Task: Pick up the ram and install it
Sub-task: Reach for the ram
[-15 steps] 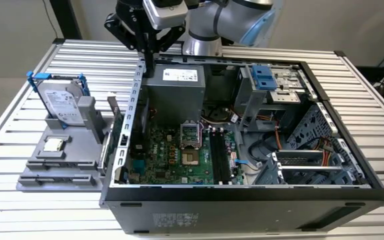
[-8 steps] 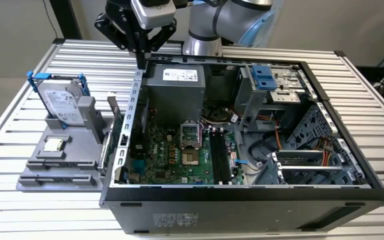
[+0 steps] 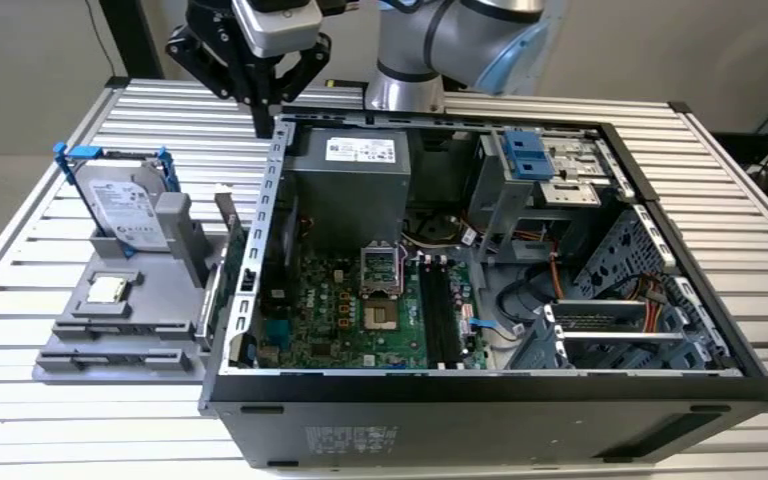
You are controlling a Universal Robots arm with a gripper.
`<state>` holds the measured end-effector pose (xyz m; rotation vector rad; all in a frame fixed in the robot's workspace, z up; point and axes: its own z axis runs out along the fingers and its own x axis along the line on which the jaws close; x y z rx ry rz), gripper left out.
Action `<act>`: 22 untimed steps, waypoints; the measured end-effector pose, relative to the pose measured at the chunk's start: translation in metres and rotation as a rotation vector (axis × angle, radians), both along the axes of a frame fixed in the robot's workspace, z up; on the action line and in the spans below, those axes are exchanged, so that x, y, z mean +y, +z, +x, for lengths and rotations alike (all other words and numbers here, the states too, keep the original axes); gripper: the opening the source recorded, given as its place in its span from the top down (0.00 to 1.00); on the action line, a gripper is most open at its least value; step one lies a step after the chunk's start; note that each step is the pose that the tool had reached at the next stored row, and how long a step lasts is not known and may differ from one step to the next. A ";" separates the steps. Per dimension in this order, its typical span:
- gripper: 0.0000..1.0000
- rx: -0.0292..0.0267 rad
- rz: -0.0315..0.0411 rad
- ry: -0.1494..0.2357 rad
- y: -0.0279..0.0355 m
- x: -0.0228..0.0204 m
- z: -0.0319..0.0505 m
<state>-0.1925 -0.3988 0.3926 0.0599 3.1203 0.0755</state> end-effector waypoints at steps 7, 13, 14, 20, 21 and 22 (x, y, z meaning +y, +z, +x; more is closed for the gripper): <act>1.00 0.0000 0.0001 0.001 0.0000 0.0000 -0.0144; 1.00 0.0000 0.0000 0.001 0.0000 0.0000 -0.0282; 1.00 0.0000 0.0000 0.001 0.0000 0.0000 -0.0304; 1.00 0.0000 0.0000 0.009 0.0000 0.0000 -0.0434; 1.00 0.0000 0.0000 0.013 0.0000 0.0000 -0.0449; 1.00 0.0001 0.0000 0.017 0.0000 0.0000 -0.0463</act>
